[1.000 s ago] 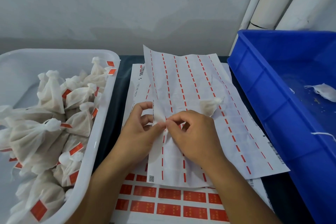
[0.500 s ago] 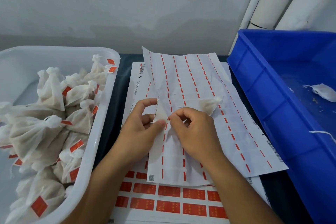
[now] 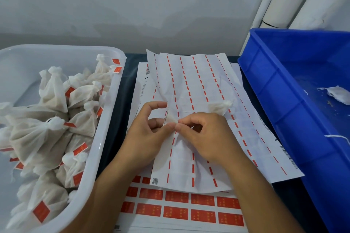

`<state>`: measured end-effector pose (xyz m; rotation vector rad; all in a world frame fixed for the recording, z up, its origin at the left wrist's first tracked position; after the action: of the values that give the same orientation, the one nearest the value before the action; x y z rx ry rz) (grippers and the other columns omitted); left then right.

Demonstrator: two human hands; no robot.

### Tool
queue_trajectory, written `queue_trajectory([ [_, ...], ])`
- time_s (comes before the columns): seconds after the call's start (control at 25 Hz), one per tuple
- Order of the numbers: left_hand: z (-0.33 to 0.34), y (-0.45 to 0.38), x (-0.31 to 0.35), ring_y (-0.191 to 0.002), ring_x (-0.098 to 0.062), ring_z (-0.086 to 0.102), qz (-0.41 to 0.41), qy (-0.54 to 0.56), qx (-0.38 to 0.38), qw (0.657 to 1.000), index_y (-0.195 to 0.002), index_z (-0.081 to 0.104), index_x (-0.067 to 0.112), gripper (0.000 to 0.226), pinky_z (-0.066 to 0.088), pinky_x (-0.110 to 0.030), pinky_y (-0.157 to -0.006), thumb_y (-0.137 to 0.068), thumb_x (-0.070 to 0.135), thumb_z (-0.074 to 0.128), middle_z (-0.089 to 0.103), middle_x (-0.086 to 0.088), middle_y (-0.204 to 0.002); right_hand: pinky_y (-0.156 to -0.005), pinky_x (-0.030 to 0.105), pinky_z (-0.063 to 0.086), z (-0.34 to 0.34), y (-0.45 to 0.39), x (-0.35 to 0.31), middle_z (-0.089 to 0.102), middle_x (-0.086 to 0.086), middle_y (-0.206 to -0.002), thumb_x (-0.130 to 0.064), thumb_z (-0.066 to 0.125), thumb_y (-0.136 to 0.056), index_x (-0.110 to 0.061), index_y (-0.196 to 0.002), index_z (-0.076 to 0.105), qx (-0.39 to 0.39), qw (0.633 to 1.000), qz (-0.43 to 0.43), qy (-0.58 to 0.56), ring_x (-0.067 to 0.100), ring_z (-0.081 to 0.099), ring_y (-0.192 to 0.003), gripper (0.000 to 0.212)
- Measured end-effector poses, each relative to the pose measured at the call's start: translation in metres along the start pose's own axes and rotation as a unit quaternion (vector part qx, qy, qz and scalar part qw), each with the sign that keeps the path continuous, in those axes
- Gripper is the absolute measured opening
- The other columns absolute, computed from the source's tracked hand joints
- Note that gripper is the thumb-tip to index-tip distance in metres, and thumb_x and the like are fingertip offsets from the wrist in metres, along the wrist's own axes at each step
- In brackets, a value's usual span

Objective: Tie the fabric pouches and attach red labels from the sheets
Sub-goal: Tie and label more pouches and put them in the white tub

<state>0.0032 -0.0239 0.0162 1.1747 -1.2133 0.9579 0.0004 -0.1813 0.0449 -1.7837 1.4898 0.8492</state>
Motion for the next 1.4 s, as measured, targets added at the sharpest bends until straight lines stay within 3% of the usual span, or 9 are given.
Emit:
queue_trajectory([
  [0.12, 0.001, -0.001, 0.001, -0.082, -0.025, 0.078, -0.002, -0.007, -0.007, 1.0, -0.122, 0.05, 0.049, 0.041, 0.064, -0.036, -0.064, -0.095, 0.026, 0.07, 0.078, 0.0, -0.097, -0.067, 0.003, 0.048, -0.002, -0.001, 0.003, 0.065, -0.029, -0.078, -0.041, 0.069, -0.096, -0.04, -0.086, 0.073, 0.034, 0.999, -0.011, 0.027, -0.009, 0.062, -0.09, 0.011],
  [0.4, -0.002, 0.001, 0.001, -0.082, -0.022, 0.078, -0.009, -0.022, 0.002, 1.0, -0.121, 0.048, 0.052, 0.043, 0.064, -0.034, -0.065, -0.097, 0.023, 0.068, 0.078, 0.004, -0.096, -0.072, 0.003, 0.046, 0.0, -0.001, 0.006, 0.067, -0.026, -0.08, -0.032, 0.066, -0.099, -0.034, -0.086, 0.07, 0.03, 0.999, 0.001, -0.017, -0.008, 0.061, -0.091, 0.014],
  [0.6, -0.007, 0.001, 0.003, -0.079, -0.017, 0.078, -0.018, -0.02, 0.02, 0.999, -0.116, 0.048, 0.052, 0.04, 0.062, -0.028, -0.059, -0.097, 0.023, 0.069, 0.076, 0.014, -0.092, -0.069, 0.001, 0.044, 0.007, -0.003, 0.01, 0.067, -0.024, -0.087, -0.037, 0.062, -0.1, -0.033, -0.091, 0.07, 0.031, 0.999, 0.02, 0.0, -0.011, 0.058, -0.092, 0.013],
  [0.84, -0.007, 0.002, 0.003, -0.078, -0.016, 0.078, -0.016, -0.023, 0.024, 0.999, -0.117, 0.049, 0.049, 0.039, 0.061, -0.024, -0.059, -0.097, 0.022, 0.069, 0.077, 0.012, -0.092, -0.067, 0.004, 0.046, 0.003, -0.002, 0.007, 0.068, -0.027, -0.083, -0.038, 0.068, -0.097, -0.037, -0.089, 0.071, 0.039, 0.999, 0.016, -0.023, -0.01, 0.062, -0.086, 0.009],
  [1.24, -0.01, 0.001, 0.0, -0.078, -0.015, 0.077, -0.038, -0.034, 0.058, 0.997, -0.118, 0.049, 0.054, 0.041, 0.062, -0.027, -0.059, -0.097, 0.025, 0.069, 0.073, 0.008, -0.096, -0.063, 0.0, 0.043, 0.012, -0.002, 0.009, 0.063, -0.022, -0.087, -0.041, 0.058, -0.102, -0.033, -0.092, 0.064, 0.029, 0.998, 0.048, -0.002, -0.01, 0.058, -0.084, 0.014],
  [1.32, -0.011, 0.001, 0.0, -0.075, -0.012, 0.077, -0.048, -0.039, 0.076, 0.995, -0.122, 0.046, 0.054, 0.046, 0.06, -0.025, -0.055, -0.096, 0.024, 0.069, 0.071, 0.008, -0.098, -0.066, 0.001, 0.043, 0.012, -0.002, 0.009, 0.062, -0.019, -0.089, -0.037, 0.056, -0.104, -0.03, -0.093, 0.061, 0.041, 0.998, 0.047, -0.006, -0.008, 0.057, -0.088, 0.014],
  [1.4, -0.014, 0.001, 0.003, -0.073, -0.007, 0.075, -0.048, -0.059, 0.097, 0.992, -0.136, 0.033, 0.059, 0.066, 0.056, -0.019, -0.05, -0.095, 0.023, 0.07, 0.065, 0.014, -0.101, -0.07, 0.002, 0.044, 0.011, -0.002, 0.01, 0.062, -0.017, -0.092, -0.036, 0.054, -0.105, -0.028, -0.094, 0.058, 0.053, 0.997, 0.048, -0.006, -0.001, 0.059, -0.087, 0.014],
])
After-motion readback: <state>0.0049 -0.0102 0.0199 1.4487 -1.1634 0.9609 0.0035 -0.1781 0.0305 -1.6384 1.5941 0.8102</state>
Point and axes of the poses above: each hand's wrist, its own y-axis away from the middle knuckle, its own z-axis out of the palm, x = y × z, the point moved 7 cm from there along -y, towards the middle knuckle
